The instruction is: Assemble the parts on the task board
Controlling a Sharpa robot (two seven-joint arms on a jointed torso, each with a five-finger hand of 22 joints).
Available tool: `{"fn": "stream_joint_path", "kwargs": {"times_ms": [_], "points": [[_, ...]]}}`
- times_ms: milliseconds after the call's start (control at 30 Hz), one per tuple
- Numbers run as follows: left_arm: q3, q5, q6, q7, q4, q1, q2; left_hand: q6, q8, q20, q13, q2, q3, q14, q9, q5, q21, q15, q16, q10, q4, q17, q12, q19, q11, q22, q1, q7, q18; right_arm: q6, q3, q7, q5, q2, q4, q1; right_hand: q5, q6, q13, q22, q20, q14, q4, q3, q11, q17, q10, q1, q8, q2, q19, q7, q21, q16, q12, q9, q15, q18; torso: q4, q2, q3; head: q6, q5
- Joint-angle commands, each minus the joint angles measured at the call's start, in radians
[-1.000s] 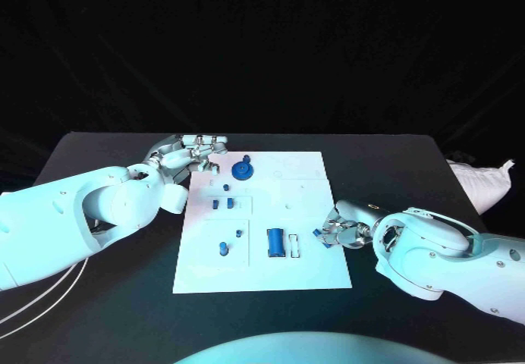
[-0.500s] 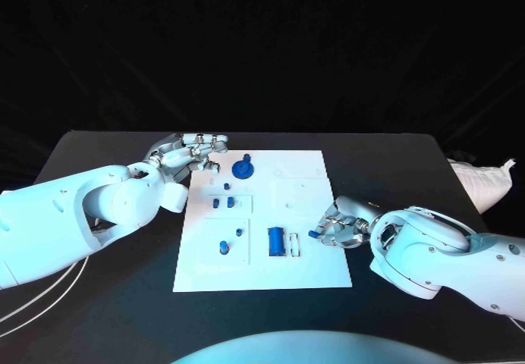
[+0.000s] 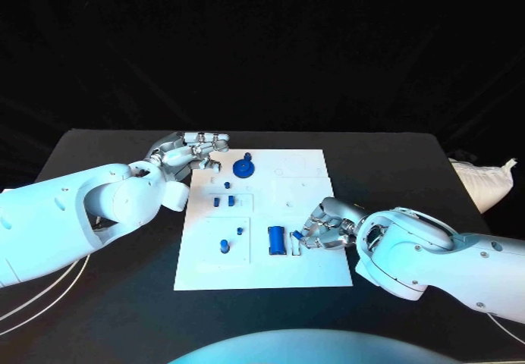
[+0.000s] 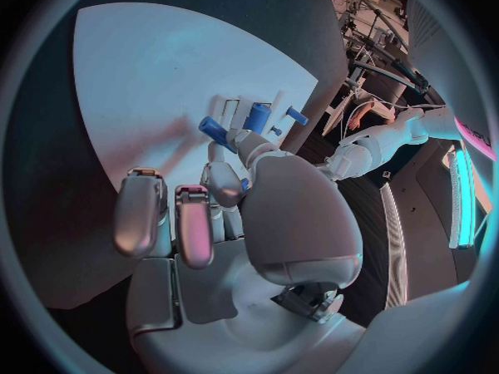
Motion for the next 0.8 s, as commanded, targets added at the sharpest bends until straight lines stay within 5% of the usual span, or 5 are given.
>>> {"fn": "stream_joint_path", "kwargs": {"times_ms": [33, 333, 467, 800], "points": [[0.001, 0.002, 0.018, 0.003, 0.003, 0.000, 0.001, -0.006, 0.005, 0.003, 0.001, 0.006, -0.002, -0.007, 0.000, 0.004, -0.003, -0.001, -0.004, -0.010, -0.005, -0.001, 0.006, -0.003, 0.000, -0.002, 0.002, -0.002, 0.019, 0.030, 0.000, -0.003, 0.003, 0.008, -0.007, 0.000, 0.005, 0.005, 0.001, 0.001, -0.003, 0.086, 0.009, -0.003, -0.001, 0.150, 0.007, -0.015, 0.004, -0.004, 0.006, 0.000, 0.005, 0.001, 0.006, -0.002, -0.002, -0.017, -0.0007, 0.000, 0.0000, -0.001, 0.001], [0.001, 0.002, 0.018, 0.002, 0.006, 0.000, 0.000, -0.006, 0.005, 0.003, 0.001, 0.006, -0.002, -0.007, 0.000, 0.004, -0.003, -0.001, -0.004, -0.010, -0.005, -0.001, 0.006, -0.003, 0.000, -0.002, 0.002, -0.002, 0.019, 0.091, 0.000, -0.011, -0.049, 0.026, -0.032, -0.001, -0.001, 0.008, 0.000, 0.002, -0.002, 0.085, 0.051, -0.031, 0.000, 0.149, 0.008, -0.073, 0.002, -0.003, 0.006, 0.000, 0.005, 0.000, 0.002, 0.000, -0.001, -0.018, -0.0003, 0.000, 0.0001, -0.004, 0.003], [0.001, -0.002, 0.019, 0.000, 0.007, 0.000, 0.000, -0.006, 0.005, 0.003, 0.001, 0.006, -0.002, -0.007, 0.000, 0.004, -0.003, -0.001, -0.004, -0.010, -0.005, -0.001, 0.006, -0.003, 0.000, -0.002, 0.002, -0.002, 0.019, 0.104, 0.000, -0.012, -0.062, 0.031, -0.038, -0.001, 0.062, 0.020, -0.015, 0.003, -0.002, 0.085, 0.095, -0.072, -0.004, 0.148, 0.008, -0.130, 0.004, -0.013, 0.008, -0.005, 0.005, -0.001, -0.019, 0.004, -0.004, -0.018, 0.0001, -0.002, 0.0003, -0.007, -0.003], [0.001, -0.006, 0.024, -0.005, 0.008, 0.000, 0.000, -0.007, 0.006, 0.003, 0.001, 0.006, -0.002, -0.007, -0.001, 0.004, -0.004, -0.001, -0.004, -0.011, -0.006, -0.002, 0.007, -0.003, 0.000, -0.002, 0.003, -0.002, 0.019, 0.124, 0.000, -0.014, -0.056, 0.041, -0.045, -0.002, 0.068, 0.038, 0.012, 0.005, -0.005, 0.085, 0.104, -0.091, -0.009, 0.148, 0.022, -0.135, 0.013, -0.008, 0.009, -0.012, 0.005, -0.001, 0.018, 0.010, -0.008, -0.018, -0.0016, 0.000, 0.0003, -0.005, 0.000]]}}
